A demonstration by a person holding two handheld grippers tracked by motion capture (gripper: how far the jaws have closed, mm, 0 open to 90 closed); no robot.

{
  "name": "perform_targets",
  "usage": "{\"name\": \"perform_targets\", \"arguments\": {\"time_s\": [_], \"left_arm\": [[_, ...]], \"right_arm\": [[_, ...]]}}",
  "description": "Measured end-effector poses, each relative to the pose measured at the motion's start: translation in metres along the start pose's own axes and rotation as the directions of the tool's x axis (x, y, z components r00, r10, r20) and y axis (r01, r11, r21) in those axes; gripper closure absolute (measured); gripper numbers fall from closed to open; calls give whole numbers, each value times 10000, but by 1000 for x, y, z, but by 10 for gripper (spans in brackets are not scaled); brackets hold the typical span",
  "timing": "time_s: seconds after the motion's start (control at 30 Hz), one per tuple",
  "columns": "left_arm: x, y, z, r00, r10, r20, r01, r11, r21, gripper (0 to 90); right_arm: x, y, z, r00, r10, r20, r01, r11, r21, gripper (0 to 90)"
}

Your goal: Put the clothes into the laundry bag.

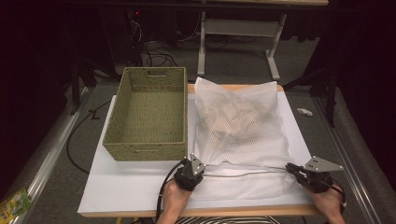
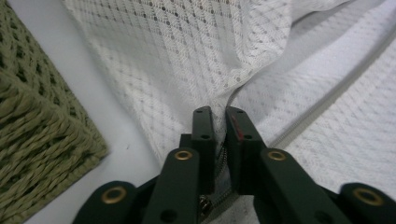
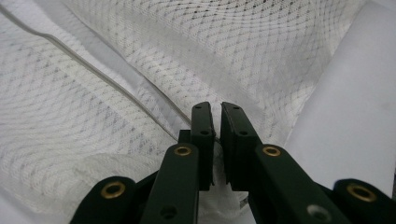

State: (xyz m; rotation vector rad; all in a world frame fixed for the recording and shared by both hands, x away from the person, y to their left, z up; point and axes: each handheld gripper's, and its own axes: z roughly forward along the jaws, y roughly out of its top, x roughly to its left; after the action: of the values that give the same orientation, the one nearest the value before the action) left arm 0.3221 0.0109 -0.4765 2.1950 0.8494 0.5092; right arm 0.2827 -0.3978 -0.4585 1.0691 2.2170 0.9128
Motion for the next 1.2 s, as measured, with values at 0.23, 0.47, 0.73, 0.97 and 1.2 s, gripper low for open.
{"name": "perform_targets", "arguments": {"time_s": [0.23,0.47,0.73,0.97,1.2], "left_arm": [[-1,-5,-12,10000,57,-81,-57,9999,-113,868],[-2,-10,-18,9997,-156,204,165,9988,-457,717],[1,-2,-37,9990,-420,153,440,9846,-1693,539],[-2,25,-35,9985,-472,283,529,9644,-2590,483],[-3,44,-20,9977,-564,387,647,9609,-2693,459]], "right_arm": [[2,-6,-1,9999,-106,-94,107,9999,125,852],[3,-10,-1,9995,201,-225,-202,9998,-15,745],[-1,-4,-19,9978,663,-76,-668,9930,-975,625],[-8,7,-18,9908,1347,135,-1309,9787,-1582,508],[-17,17,-10,9803,1974,-27,-1942,9618,-1930,482]]}}
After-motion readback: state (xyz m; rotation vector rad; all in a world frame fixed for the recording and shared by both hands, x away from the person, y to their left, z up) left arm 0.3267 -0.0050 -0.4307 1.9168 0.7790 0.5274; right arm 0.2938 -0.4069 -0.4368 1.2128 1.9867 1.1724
